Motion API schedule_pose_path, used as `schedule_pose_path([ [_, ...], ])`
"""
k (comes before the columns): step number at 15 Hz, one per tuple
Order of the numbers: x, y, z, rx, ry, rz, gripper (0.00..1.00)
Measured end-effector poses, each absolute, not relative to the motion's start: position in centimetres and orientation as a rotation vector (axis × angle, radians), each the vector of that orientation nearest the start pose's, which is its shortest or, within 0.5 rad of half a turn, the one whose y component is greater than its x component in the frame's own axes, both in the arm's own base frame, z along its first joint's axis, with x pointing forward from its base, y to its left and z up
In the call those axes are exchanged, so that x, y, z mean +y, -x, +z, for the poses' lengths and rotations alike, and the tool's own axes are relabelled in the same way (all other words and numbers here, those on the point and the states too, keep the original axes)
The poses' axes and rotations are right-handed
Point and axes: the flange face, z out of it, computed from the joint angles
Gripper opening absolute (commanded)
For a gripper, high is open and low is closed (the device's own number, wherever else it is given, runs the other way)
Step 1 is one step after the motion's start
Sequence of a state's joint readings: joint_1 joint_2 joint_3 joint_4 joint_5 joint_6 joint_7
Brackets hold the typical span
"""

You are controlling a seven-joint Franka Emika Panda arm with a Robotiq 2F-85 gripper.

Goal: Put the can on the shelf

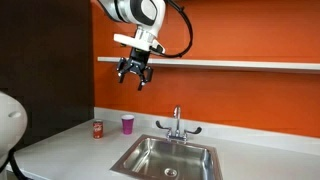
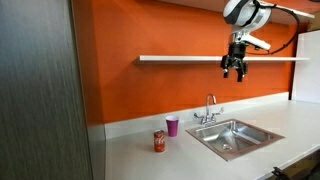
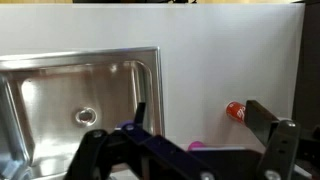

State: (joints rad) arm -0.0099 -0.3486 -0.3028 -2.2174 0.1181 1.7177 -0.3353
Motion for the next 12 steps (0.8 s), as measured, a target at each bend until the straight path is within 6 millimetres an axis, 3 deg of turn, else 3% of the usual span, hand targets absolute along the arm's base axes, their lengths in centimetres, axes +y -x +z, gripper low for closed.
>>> schedule_pose_path([
  [9, -13.1, -41.4, 49.9, -0.032, 2.882, 0.135, 1.0],
  [12, -11.9, -42.0, 49.3, -0.066, 2.892, 0.153, 1.0],
])
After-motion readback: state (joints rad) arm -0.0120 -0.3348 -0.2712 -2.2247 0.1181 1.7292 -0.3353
